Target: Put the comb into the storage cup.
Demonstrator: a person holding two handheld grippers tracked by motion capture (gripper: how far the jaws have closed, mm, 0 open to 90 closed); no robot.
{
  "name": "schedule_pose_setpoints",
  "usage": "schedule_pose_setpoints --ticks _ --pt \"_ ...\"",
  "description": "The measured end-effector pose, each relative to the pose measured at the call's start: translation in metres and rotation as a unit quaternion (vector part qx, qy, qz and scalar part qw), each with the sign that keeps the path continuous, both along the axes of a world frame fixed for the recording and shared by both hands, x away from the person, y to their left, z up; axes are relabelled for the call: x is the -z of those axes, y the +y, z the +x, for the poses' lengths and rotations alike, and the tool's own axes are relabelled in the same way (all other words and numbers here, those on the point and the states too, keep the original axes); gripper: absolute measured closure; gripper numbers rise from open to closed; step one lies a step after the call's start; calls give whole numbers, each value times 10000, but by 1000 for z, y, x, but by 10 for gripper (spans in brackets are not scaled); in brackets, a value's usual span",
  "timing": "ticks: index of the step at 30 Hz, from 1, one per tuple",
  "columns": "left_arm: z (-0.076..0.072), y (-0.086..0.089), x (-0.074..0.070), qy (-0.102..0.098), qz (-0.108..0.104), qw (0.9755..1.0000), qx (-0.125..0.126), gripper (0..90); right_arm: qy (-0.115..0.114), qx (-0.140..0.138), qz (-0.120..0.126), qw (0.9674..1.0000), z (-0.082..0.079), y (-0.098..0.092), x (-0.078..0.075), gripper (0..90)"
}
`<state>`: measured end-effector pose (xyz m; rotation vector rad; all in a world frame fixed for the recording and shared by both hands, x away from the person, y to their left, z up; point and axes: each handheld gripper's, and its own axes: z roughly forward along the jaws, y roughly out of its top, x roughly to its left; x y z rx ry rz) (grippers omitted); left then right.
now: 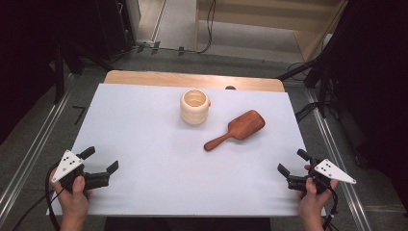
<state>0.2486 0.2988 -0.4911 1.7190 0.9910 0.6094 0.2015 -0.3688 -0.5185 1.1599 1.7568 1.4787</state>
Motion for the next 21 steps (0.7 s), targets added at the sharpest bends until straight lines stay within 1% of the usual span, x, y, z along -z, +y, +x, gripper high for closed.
schedule_pose_setpoints --ticks 3,5,6,7,8,9,12,14,15,16,19,20,21 --pt "1 -3 -2 16 -11 10000 -49 0 -16 -13 -42 10000 0 1 0 0" --pt "2 -4 -2 28 -15 10000 -21 0 -10 -16 -37 10000 0 1 0 0" --pt "2 -8 -4 48 37 10000 -25 0 8 -18 -40 10000 0 2 0 0" --pt "2 -8 -4 48 37 10000 -25 0 8 -18 -40 10000 0 2 0 0" --pt "3 -14 -6 48 22 10000 13 0 6 -16 -61 10000 0 2 0 0" --pt "3 -14 -6 48 22 10000 13 0 10 -16 -74 10000 0 2 1 0" --pt "4 -24 -11 56 80 9999 73 0 18 -15 -76 10000 1 2 1 0" --pt "5 -30 -15 17 178 9998 132 0 19 4 -73 10000 1 2 1 0" --pt "6 -38 -18 -17 245 9995 185 0 24 13 -75 10000 1 2 1 0" --pt "6 -38 -18 -17 245 9995 185 0 35 18 -89 10000 1 2 1 0" --pt "9 -48 -23 -32 260 9992 291 0 8 13 -104 9999 1 3 1 0" --pt "12 -55 -26 -39 268 9991 332 0 3 -13 -116 9999 1 3 1 0" --pt "13 -59 -28 -55 282 9989 366 0 12 -21 -117 9999 1 4 1 0"
